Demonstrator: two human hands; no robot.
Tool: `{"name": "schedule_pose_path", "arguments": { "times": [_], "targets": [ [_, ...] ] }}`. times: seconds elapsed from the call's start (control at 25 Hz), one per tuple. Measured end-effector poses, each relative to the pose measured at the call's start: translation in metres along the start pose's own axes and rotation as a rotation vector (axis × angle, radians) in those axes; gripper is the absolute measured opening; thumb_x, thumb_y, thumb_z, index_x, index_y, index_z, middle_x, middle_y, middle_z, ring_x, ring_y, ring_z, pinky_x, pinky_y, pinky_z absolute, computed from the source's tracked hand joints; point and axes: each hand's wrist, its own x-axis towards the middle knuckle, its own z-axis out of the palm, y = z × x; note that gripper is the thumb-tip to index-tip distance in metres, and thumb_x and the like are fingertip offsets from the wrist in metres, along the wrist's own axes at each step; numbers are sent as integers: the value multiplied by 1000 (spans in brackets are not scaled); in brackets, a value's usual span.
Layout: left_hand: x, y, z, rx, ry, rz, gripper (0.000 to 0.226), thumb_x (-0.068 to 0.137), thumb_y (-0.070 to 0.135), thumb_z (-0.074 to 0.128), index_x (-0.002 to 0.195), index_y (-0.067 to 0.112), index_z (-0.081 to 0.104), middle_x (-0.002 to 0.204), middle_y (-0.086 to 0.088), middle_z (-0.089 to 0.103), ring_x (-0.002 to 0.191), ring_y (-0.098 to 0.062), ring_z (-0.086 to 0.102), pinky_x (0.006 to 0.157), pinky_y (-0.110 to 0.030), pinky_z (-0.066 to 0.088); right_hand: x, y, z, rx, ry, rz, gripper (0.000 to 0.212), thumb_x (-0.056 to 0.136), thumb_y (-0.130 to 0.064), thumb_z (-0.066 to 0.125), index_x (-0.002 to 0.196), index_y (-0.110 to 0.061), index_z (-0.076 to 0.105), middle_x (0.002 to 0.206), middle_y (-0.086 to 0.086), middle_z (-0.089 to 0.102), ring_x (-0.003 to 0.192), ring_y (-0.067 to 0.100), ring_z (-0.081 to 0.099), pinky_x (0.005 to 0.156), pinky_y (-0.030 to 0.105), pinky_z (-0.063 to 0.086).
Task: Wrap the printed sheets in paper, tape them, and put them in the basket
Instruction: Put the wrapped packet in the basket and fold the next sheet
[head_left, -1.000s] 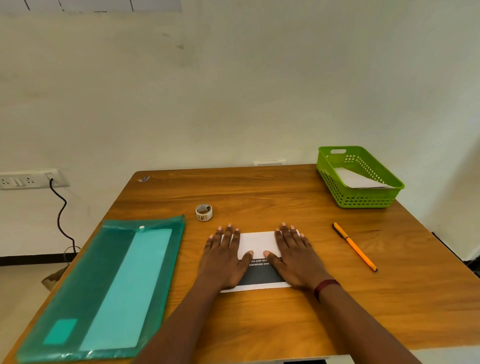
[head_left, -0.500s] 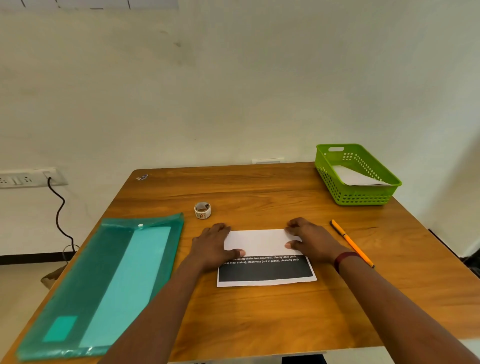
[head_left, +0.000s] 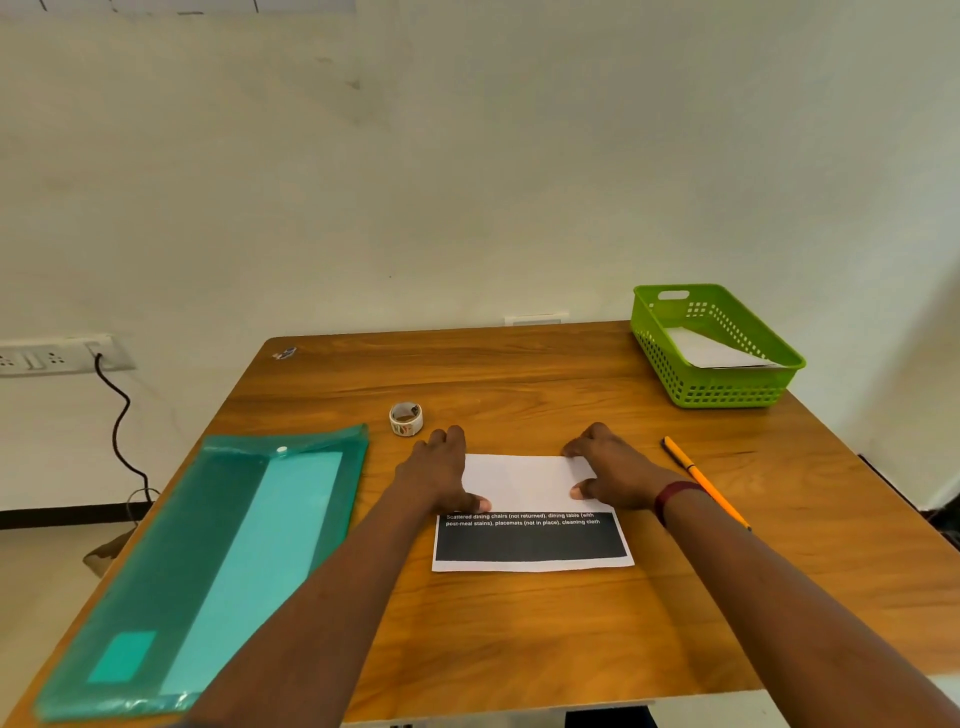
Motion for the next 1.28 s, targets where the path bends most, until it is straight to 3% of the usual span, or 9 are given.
{"name": "schedule_pose_path", "arguments": {
  "times": [0.16,0.32,0.44,0.6,0.76,0.88,1.04,1.16,1.28],
  "targets": [
    [-9,1,2,-50,78,10,94,67,52,83,134,15,29,135,-12,45,120,-29,49,95,-40,49,0,-2,2,59,45,30,64,81,-27,78,136,-21,44,140,7,41,126,25,44,105,38,42],
    [-23,4,6,-83,193,15,90,66,52,84,129,20,30,131,-7,47,116,-26,49,91,-44,51,-8,-2,5,138,112,30,60,78,-24,80,127,-20,47,133,5,50,120,22,48,95,29,43],
    [-35,12,6,42,277,22,82,73,52,78,134,25,31,134,-3,46,123,-25,46,96,-48,45,-15,-3,9,196,246,21,46,78,-20,80,116,-22,54,121,2,60,109,20,55,85,25,44],
    [-45,18,-3,105,440,68,51,85,48,67,129,30,48,127,3,51,119,-21,46,97,-46,38,-27,-14,8,366,464,3,27,84,-12,74,99,-27,57,101,-7,64,94,14,59,76,21,46],
    [-50,16,-10,55,530,70,28,91,31,62,119,31,59,119,6,58,114,-18,50,96,-45,39,-35,-25,-1,381,521,-62,18,86,-10,70,91,-27,62,90,-11,65,85,5,57,70,12,39],
    [-55,13,-10,50,520,83,27,93,21,59,117,30,63,115,6,58,111,-18,51,95,-43,41,-40,-29,-4,364,524,-80,13,88,-12,68,91,-24,66,89,-9,67,87,6,59,71,10,39],
    [-60,13,0,2,473,119,26,93,15,58,115,28,61,115,4,57,106,-17,53,91,-35,45,-45,-28,4,329,470,-106,18,87,-11,67,87,-28,64,90,-11,67,85,6,60,77,27,51],
    [-63,12,7,-104,370,112,27,89,10,56,110,26,55,117,2,57,98,-18,54,79,-32,49,-49,-23,17,212,403,-84,18,86,-15,62,89,-32,57,102,-2,69,87,15,61,78,34,51],
    [-67,12,18,-134,282,112,27,90,19,53,116,25,48,128,0,56,102,-19,56,80,-34,51,-52,-19,32,97,306,-83,17,89,-22,56,103,-30,51,117,4,67,97,20,60,104,37,40]
  ]
}}
